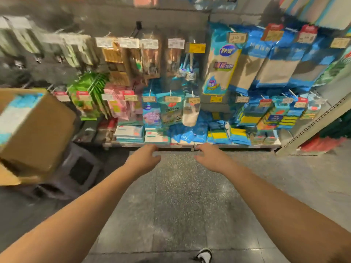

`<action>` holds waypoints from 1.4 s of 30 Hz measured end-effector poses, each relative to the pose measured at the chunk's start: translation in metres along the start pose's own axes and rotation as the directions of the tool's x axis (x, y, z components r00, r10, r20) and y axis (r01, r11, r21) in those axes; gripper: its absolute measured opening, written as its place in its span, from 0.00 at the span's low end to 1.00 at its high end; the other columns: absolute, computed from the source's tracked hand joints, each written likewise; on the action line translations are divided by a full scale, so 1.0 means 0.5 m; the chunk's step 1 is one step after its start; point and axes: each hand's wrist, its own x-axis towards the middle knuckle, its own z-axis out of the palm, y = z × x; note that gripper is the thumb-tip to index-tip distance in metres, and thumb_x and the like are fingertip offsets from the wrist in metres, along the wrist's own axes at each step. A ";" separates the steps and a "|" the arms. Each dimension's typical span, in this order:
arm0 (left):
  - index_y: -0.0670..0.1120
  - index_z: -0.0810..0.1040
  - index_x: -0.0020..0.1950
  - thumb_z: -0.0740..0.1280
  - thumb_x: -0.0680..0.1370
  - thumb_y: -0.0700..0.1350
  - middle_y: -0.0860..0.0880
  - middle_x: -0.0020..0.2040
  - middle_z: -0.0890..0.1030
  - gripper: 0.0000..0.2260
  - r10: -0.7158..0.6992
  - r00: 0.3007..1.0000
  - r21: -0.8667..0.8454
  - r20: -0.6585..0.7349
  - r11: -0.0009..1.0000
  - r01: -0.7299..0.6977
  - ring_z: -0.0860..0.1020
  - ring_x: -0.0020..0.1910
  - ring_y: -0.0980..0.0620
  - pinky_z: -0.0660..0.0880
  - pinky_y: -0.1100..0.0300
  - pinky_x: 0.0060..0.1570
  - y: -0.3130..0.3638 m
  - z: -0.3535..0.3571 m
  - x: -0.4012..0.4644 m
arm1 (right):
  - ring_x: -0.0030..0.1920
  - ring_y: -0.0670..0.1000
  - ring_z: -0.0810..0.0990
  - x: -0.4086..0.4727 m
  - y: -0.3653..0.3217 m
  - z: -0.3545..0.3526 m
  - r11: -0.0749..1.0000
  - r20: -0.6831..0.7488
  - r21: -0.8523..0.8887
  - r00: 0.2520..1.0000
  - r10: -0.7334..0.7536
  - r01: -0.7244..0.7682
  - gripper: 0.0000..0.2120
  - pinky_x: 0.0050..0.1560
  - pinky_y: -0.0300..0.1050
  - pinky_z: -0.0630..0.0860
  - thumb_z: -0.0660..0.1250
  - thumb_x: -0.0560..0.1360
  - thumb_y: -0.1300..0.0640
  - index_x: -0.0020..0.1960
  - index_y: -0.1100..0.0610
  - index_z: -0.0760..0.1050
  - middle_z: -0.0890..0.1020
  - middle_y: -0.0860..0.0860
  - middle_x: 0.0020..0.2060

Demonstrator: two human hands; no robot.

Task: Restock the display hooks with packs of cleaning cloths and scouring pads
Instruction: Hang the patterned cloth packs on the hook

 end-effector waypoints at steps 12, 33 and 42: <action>0.47 0.76 0.63 0.60 0.83 0.53 0.48 0.60 0.77 0.14 -0.186 0.982 0.112 0.042 0.977 0.180 0.76 0.55 0.48 0.76 0.51 0.56 -0.695 -0.182 -0.334 | 0.70 0.57 0.70 0.006 -0.666 0.405 0.979 0.227 -0.090 0.961 -0.157 0.181 0.24 0.69 0.49 0.67 0.60 0.82 0.48 0.75 0.56 0.67 0.70 0.57 0.72; 0.45 0.74 0.70 0.61 0.84 0.51 0.47 0.68 0.76 0.17 -0.379 0.911 -0.172 -0.164 0.920 0.352 0.77 0.58 0.49 0.72 0.57 0.50 -1.321 -0.674 -0.040 | 0.71 0.54 0.70 0.569 -1.411 0.496 0.955 0.235 0.085 0.925 -0.297 0.285 0.23 0.70 0.51 0.69 0.59 0.83 0.49 0.76 0.55 0.65 0.68 0.54 0.73; 0.44 0.64 0.76 0.65 0.82 0.50 0.44 0.72 0.69 0.25 -0.469 0.883 -0.472 0.026 0.773 0.425 0.74 0.55 0.48 0.72 0.54 0.55 -1.422 -0.689 0.179 | 0.63 0.56 0.76 0.730 -1.532 0.545 0.986 0.260 0.133 0.957 -0.132 0.100 0.23 0.62 0.52 0.74 0.59 0.82 0.49 0.74 0.56 0.67 0.71 0.55 0.70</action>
